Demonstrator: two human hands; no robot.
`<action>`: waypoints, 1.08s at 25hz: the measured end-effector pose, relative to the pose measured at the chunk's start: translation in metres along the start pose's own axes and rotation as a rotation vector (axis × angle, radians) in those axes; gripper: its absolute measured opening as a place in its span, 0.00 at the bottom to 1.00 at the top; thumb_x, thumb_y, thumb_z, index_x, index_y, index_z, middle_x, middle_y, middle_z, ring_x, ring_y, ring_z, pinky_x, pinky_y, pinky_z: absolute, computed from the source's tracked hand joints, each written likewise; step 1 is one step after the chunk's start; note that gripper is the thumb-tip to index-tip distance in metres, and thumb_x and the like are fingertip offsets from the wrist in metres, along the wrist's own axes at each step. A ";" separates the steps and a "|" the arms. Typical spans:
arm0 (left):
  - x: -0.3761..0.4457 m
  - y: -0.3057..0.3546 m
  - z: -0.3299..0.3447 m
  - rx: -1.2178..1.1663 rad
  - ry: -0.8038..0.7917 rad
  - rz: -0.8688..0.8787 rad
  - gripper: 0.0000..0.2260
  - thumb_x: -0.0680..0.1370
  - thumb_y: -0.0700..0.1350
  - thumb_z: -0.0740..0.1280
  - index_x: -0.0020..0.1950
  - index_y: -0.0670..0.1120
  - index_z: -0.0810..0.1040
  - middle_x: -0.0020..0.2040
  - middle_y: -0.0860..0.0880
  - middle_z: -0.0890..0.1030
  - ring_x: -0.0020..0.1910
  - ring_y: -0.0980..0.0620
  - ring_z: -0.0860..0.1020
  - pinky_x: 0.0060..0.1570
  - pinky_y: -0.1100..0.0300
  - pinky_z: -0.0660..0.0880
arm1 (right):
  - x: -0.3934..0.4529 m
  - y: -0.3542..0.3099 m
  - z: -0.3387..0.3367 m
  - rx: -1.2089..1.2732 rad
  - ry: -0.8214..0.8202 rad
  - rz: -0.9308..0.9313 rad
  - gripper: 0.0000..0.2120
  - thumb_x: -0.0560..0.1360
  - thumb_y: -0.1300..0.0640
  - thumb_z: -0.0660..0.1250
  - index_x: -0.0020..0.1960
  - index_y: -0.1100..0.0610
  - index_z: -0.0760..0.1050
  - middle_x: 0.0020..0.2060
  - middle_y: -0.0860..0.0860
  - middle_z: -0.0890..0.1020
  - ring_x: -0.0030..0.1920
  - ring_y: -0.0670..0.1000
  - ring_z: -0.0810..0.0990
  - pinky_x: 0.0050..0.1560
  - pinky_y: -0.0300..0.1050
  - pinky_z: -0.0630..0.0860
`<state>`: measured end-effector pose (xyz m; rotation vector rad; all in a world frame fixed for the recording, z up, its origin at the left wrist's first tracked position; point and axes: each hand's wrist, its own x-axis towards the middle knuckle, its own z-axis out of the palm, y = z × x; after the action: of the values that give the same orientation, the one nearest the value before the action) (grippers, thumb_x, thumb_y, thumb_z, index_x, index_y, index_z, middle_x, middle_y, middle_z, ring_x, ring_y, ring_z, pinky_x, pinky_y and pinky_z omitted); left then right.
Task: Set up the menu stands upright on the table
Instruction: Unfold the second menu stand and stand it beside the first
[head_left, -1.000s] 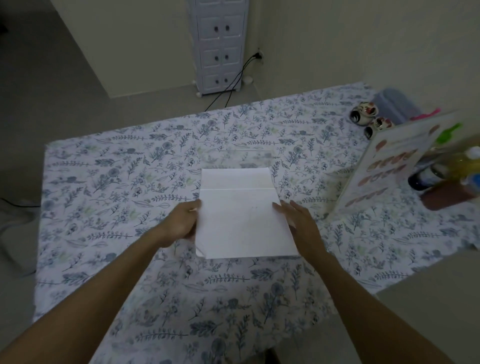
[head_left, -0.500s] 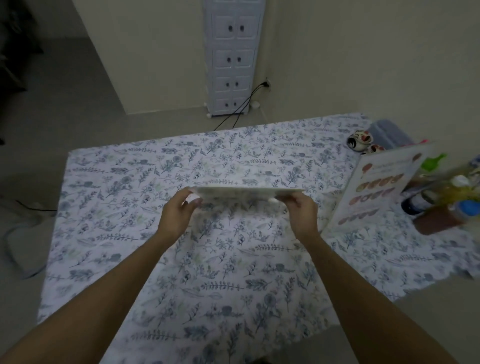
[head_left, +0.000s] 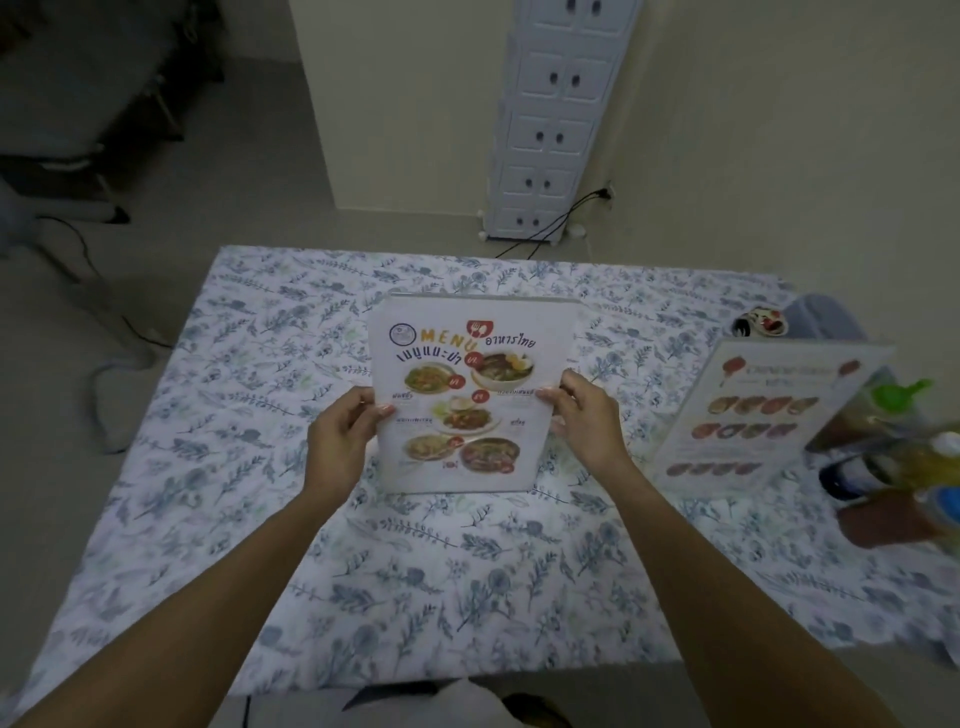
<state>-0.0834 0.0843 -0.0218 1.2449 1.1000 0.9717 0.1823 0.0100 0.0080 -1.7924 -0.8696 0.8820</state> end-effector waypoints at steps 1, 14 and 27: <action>-0.006 -0.001 -0.001 0.010 0.015 -0.004 0.05 0.77 0.40 0.66 0.49 0.40 0.80 0.47 0.47 0.85 0.49 0.49 0.84 0.48 0.56 0.82 | -0.002 0.003 0.000 0.016 -0.015 0.002 0.06 0.76 0.60 0.66 0.43 0.63 0.76 0.43 0.53 0.83 0.51 0.55 0.83 0.50 0.62 0.82; -0.036 -0.004 0.001 0.176 0.078 -0.006 0.05 0.77 0.44 0.67 0.50 0.46 0.81 0.43 0.57 0.86 0.45 0.60 0.83 0.48 0.59 0.80 | -0.023 0.013 0.002 -0.168 -0.017 -0.139 0.11 0.77 0.54 0.65 0.44 0.62 0.74 0.38 0.55 0.82 0.34 0.47 0.73 0.33 0.50 0.75; -0.093 -0.027 0.040 0.943 0.084 0.039 0.30 0.81 0.51 0.53 0.78 0.42 0.44 0.80 0.43 0.44 0.79 0.46 0.41 0.77 0.48 0.47 | -0.069 0.050 -0.021 -0.876 -0.176 -0.262 0.37 0.78 0.37 0.53 0.78 0.56 0.49 0.79 0.55 0.53 0.79 0.53 0.47 0.78 0.51 0.45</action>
<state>-0.0654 -0.0171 -0.0393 1.9798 1.6923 0.5145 0.1756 -0.0729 -0.0180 -2.2543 -1.7496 0.5096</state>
